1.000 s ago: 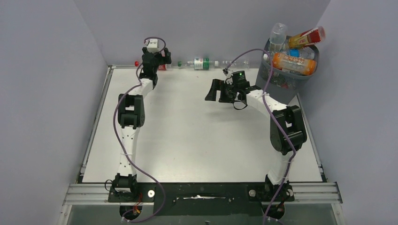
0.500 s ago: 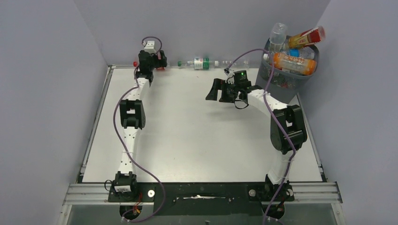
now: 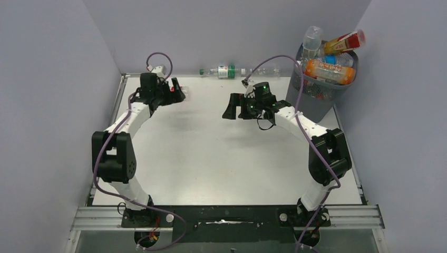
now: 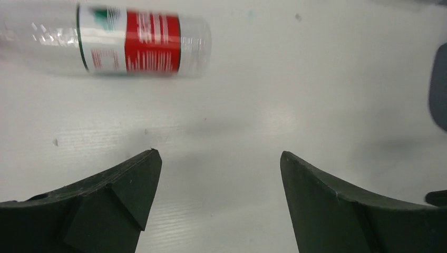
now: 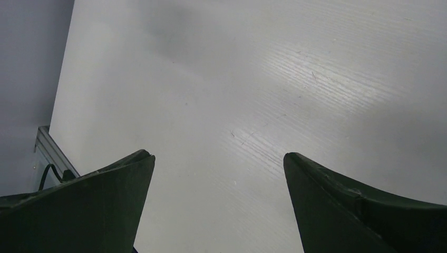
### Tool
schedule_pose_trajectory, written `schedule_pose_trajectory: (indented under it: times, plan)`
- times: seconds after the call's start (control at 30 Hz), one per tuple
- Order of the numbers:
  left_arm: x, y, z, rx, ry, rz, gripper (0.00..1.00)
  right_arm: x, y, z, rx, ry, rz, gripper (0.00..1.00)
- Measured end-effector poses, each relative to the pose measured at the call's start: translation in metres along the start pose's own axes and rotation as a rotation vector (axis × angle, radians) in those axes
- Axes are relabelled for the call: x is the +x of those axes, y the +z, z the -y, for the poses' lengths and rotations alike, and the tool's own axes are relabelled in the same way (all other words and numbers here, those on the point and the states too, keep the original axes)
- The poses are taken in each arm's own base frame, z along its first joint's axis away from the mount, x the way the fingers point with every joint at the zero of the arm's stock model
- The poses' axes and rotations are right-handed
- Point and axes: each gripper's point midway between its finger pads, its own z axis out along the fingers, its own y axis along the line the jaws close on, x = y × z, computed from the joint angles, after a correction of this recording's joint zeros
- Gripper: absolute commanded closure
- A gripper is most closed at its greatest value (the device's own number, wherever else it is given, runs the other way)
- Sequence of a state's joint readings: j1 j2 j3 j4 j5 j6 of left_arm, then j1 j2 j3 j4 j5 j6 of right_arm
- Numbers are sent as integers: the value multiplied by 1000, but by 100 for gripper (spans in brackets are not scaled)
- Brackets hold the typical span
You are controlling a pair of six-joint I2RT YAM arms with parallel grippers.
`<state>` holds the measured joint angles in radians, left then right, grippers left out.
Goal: Put the plastic bottles in the bin
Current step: Move the plastic bottle to the center of the board.
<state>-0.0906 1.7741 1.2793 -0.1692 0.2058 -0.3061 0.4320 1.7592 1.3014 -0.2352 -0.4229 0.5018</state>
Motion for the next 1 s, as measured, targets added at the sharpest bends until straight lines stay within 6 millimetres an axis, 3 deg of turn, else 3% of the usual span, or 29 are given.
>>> schedule_pose_trajectory:
  times: [0.17,0.27,0.37,0.47,0.6,0.7,0.77,0.87,1.0]
  plan:
    - [-74,-40,30,67,-13,211,14,-3,-7,-12,-4,-26,18,0]
    - [-82,-51,38,92,-34,250,14,-2,-7,-12,-2,-28,14,0]
    - [-53,-53,35,91,-77,210,14,0,-7,-13,-4,-31,10,0]
    - [3,-61,25,42,-160,116,13,4,-5,-14,-10,-36,0,0]
    - [58,-93,35,-52,-273,24,13,16,-2,-20,-27,-43,-29,0]
    - [68,-121,50,-105,-324,44,13,24,0,-27,-43,-52,-48,0]
    - [66,-135,47,-139,-381,92,13,29,2,-33,-55,-62,-56,0]
    - [71,-142,23,-232,-482,146,13,35,4,-42,-69,-75,-69,0]
    - [100,-130,-17,-397,-630,109,13,42,5,-49,-81,-89,-82,0]
